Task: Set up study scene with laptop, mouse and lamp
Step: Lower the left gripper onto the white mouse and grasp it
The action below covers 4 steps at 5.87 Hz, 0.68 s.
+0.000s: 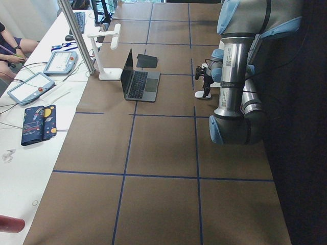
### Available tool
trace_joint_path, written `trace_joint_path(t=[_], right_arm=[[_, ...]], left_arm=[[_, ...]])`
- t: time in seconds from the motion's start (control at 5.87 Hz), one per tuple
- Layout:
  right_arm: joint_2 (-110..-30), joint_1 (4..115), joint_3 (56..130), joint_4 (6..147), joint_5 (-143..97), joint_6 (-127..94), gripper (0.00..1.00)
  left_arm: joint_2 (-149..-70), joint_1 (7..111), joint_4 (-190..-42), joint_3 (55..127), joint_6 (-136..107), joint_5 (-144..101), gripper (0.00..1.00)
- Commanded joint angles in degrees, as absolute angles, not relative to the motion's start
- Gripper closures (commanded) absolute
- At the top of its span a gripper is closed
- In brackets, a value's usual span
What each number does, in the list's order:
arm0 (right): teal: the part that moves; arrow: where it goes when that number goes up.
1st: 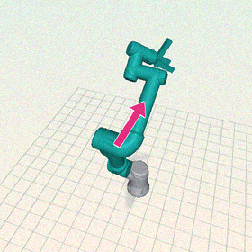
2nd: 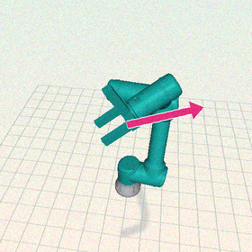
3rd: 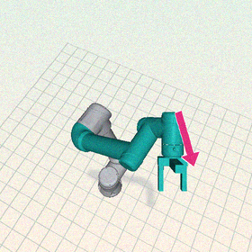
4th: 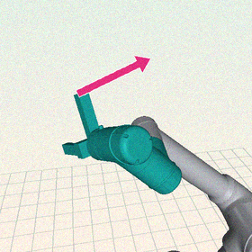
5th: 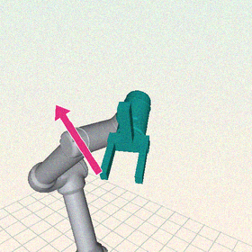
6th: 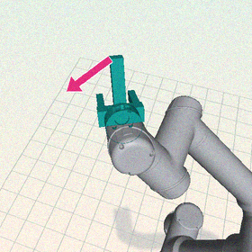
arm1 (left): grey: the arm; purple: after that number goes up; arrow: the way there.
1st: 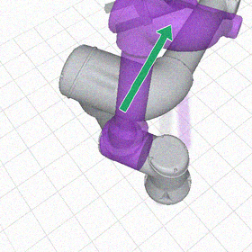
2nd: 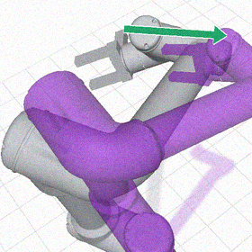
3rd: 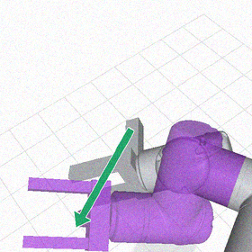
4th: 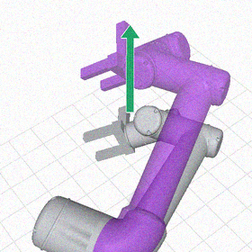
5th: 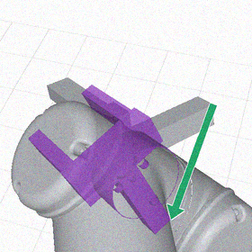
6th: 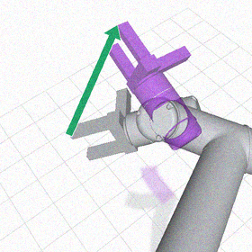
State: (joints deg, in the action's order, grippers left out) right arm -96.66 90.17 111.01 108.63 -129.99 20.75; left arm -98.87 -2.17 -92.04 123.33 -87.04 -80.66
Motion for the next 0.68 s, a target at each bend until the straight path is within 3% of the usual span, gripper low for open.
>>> trace_joint_path(t=[0.0, 0.51], right_arm=[[-96.7, 90.3, 111.1, 108.6, -130.0, 20.7, 0.00], [-96.7, 90.5, 111.0, 108.6, -131.2, 20.7, 0.00]], left_arm=[[-99.7, -2.5, -95.8, 120.5, -87.5, -80.5, 0.00], [-99.8, -2.4, -96.8, 119.0, -87.4, -80.9, 0.00]])
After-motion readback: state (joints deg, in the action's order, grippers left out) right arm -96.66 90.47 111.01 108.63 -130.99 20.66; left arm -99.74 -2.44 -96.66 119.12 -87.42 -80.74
